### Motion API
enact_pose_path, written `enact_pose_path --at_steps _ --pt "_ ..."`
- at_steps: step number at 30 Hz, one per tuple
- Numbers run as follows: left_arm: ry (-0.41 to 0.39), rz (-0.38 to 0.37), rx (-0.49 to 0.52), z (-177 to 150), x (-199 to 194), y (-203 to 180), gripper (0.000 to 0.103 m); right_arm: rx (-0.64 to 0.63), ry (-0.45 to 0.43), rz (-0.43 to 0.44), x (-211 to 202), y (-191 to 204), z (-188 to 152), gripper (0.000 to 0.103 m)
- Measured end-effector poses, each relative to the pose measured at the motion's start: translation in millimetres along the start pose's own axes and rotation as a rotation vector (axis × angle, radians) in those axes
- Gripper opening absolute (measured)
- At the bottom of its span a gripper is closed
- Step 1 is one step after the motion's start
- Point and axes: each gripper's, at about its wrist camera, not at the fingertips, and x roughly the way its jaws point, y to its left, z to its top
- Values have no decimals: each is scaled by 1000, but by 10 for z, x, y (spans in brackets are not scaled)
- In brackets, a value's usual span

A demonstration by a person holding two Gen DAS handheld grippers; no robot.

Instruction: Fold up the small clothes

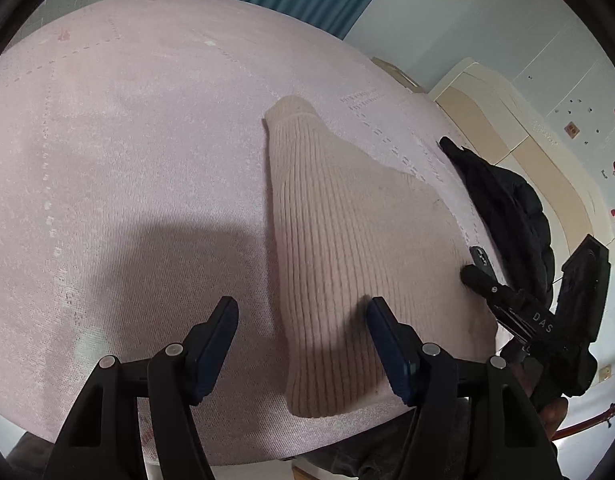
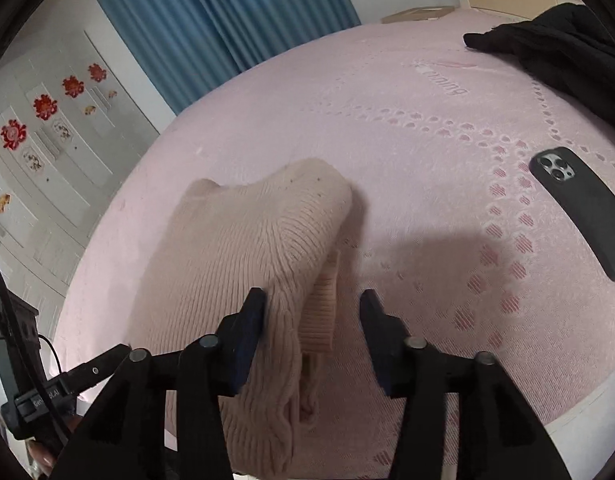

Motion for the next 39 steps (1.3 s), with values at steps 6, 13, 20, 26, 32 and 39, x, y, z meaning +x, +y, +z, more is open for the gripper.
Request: enact_pose_path --at_steps 6,13,20,26,32,39 --pt "-20 -22 -21 92 -79 64 64 33 74 32 189 5 63 57" --pt "-40 -22 -24 187 -116 82 64 88 109 80 359 -40 163 62" --pt "-58 -27 -35 247 -111 101 64 83 121 92 484 -34 230 66" --pt "-64 -19 -37 285 -107 128 64 89 157 100 665 -5 262 71" --pt "-76 -10 -47 306 -113 168 64 71 176 91 762 17 266 76" --pt "-88 -3 -59 306 -136 164 64 55 207 90 853 56 322 78"
